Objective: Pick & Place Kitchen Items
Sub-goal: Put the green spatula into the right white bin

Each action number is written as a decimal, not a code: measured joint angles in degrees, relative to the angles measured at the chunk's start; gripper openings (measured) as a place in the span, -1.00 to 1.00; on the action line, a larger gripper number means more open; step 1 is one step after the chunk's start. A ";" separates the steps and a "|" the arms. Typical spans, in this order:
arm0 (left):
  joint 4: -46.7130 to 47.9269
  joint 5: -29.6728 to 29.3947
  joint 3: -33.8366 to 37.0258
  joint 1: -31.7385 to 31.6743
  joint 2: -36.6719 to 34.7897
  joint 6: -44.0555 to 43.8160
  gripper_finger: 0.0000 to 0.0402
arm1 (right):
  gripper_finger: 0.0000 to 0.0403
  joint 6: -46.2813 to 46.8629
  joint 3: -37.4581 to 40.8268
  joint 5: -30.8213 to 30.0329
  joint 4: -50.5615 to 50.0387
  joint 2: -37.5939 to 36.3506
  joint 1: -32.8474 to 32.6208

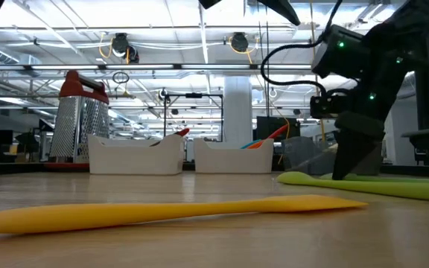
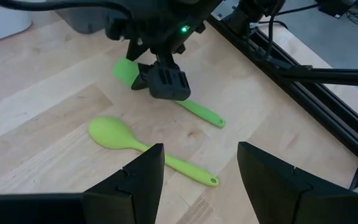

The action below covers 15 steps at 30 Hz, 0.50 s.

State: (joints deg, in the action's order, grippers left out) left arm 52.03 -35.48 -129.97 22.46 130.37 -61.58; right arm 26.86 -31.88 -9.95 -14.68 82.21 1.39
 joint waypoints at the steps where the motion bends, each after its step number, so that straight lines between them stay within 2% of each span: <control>1: -0.02 -0.02 0.00 0.00 0.00 -0.02 0.04 | 0.33 -0.06 0.00 0.26 0.20 0.51 0.00; 7: -0.07 -0.02 0.00 0.00 0.00 0.10 0.04 | 0.27 0.31 0.11 0.79 -1.09 1.69 0.04; 15: -0.07 -0.02 0.00 0.00 0.00 0.24 0.04 | -0.05 1.05 0.82 1.03 -1.56 1.88 0.02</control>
State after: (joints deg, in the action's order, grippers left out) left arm 51.96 -35.51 -129.97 22.46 130.37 -61.34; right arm 27.91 -31.05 -8.93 -16.24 84.09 1.41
